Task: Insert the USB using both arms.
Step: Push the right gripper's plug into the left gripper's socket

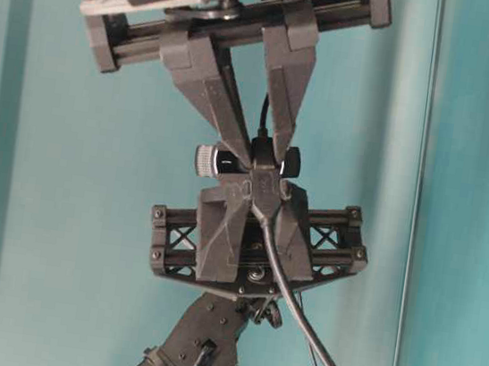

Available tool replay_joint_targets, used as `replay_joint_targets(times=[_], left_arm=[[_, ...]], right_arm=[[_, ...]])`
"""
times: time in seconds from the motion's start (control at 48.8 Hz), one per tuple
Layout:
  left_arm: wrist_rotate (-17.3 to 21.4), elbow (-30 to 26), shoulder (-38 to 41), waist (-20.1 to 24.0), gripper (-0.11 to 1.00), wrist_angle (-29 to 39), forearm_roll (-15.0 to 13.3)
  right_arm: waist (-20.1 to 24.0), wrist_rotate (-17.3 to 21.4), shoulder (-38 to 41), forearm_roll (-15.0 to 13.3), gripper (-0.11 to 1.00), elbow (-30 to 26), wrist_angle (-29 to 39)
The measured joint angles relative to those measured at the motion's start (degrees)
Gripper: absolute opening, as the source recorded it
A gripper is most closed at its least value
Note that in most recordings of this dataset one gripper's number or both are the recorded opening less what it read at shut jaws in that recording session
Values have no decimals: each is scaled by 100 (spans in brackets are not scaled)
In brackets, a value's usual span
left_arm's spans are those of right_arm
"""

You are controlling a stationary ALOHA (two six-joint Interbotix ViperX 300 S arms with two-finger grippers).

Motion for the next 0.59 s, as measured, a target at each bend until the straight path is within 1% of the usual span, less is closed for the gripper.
replay_joint_targets(times=[0.594], left_arm=[[-9, 0, 0, -9, 22, 18, 9]], right_arm=[[0, 9, 97, -9, 21, -97, -26]])
